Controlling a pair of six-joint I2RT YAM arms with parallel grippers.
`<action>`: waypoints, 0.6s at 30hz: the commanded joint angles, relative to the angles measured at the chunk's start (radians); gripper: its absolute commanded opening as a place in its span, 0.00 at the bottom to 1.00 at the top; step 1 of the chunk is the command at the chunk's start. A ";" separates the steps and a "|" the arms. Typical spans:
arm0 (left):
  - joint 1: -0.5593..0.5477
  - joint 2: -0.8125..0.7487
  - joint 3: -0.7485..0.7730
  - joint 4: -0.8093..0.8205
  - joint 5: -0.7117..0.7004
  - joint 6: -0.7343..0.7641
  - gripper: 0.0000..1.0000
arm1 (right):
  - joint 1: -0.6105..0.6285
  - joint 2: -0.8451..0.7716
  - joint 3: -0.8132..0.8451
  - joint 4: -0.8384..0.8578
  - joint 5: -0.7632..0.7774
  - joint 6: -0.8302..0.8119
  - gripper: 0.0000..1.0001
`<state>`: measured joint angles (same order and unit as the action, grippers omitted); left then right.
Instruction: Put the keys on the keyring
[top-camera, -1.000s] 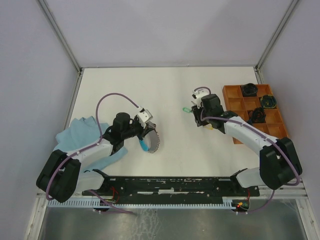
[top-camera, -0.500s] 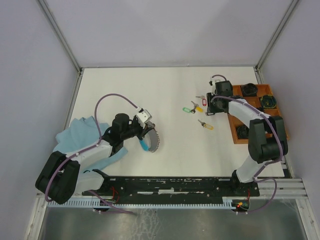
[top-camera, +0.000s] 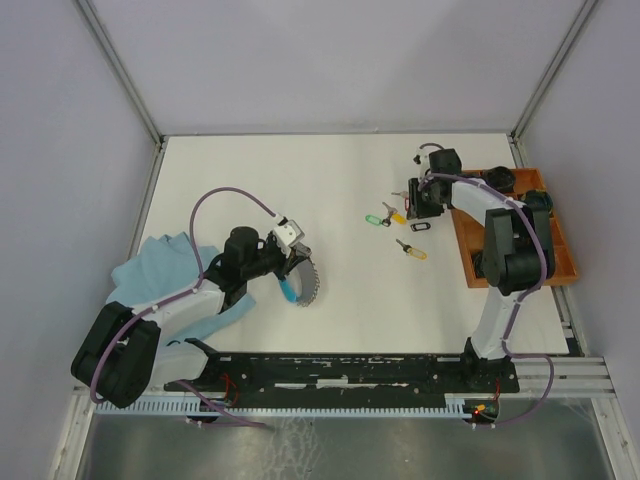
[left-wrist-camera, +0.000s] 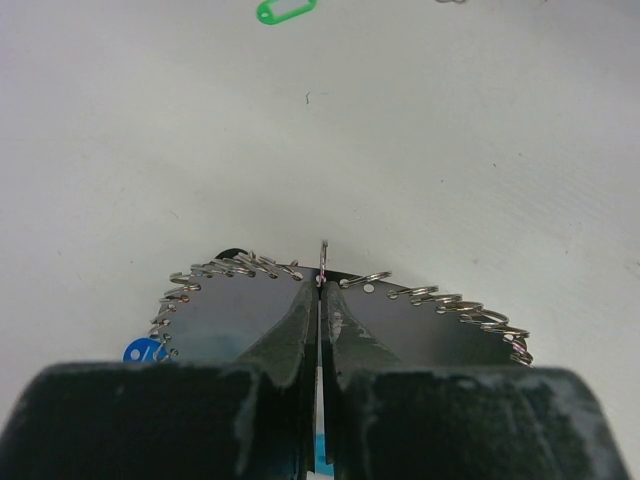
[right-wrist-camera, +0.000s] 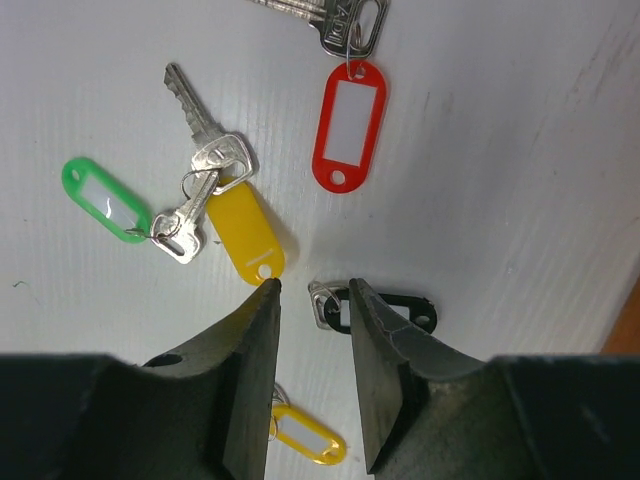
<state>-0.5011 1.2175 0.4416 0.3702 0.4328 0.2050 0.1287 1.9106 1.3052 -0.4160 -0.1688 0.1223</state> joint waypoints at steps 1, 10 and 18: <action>0.002 0.001 0.017 0.072 0.039 -0.004 0.03 | -0.008 0.046 0.073 -0.062 -0.037 -0.015 0.41; 0.002 0.006 0.019 0.068 0.046 -0.005 0.03 | -0.006 0.033 0.043 -0.112 -0.116 -0.025 0.31; 0.001 0.003 0.019 0.068 0.049 -0.006 0.03 | -0.004 0.007 0.014 -0.117 -0.115 -0.038 0.26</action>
<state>-0.5007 1.2259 0.4416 0.3702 0.4553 0.2050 0.1261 1.9644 1.3228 -0.5236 -0.2729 0.1059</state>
